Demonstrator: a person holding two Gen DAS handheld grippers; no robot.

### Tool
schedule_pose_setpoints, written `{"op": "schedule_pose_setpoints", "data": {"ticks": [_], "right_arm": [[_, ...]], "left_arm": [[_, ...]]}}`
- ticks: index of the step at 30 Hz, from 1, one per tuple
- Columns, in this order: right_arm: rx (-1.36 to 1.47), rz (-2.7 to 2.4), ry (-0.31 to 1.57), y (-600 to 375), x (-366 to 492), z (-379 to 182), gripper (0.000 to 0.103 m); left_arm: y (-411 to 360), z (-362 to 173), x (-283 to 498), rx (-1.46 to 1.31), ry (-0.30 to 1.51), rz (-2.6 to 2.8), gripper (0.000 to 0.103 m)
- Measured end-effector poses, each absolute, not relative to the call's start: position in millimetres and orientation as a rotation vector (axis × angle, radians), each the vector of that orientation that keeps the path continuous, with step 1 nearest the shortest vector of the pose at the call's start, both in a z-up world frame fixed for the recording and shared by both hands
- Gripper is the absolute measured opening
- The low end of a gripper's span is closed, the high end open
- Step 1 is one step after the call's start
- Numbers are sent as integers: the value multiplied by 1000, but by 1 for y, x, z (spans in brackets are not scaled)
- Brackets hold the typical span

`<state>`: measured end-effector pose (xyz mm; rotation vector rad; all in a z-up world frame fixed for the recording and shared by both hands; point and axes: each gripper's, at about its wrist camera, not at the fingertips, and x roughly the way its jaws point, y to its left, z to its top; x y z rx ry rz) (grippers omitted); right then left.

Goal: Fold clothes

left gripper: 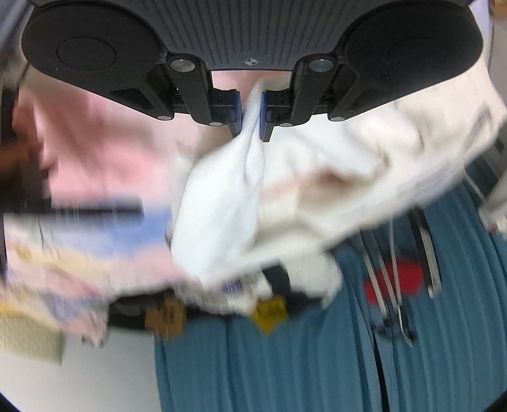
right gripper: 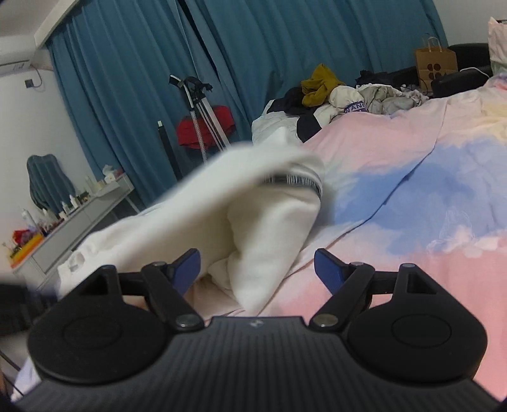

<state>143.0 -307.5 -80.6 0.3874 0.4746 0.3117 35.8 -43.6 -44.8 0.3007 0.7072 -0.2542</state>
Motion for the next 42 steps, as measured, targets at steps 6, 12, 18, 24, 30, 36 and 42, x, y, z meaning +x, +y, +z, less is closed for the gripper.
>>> {"op": "schedule_pose_setpoints", "data": {"ticks": [6,12,18,24,30,36,42], "right_arm": [[405,280,508,-313,147,-84,81],[490,235,541,-324,148,-88,81],[566,187,518,-345,154,-87,81],[636,81,477,-382,161,-91,81],[683,20,496,-407,178,-111,82],[719,17,520,-416,190,-128,81],[777,55,500,-420,185,-126,81]], "left_arm": [[-36,-80,31,339,775,-236,14],[-59,-65,41,368,653,-295,75],[-118,-62,93,400,571,-356,80],[-184,-60,170,426,479,-386,78],[-234,-82,239,476,511,-365,26],[-242,-73,211,475,439,-415,11],[-217,-52,124,486,386,-567,11]]}}
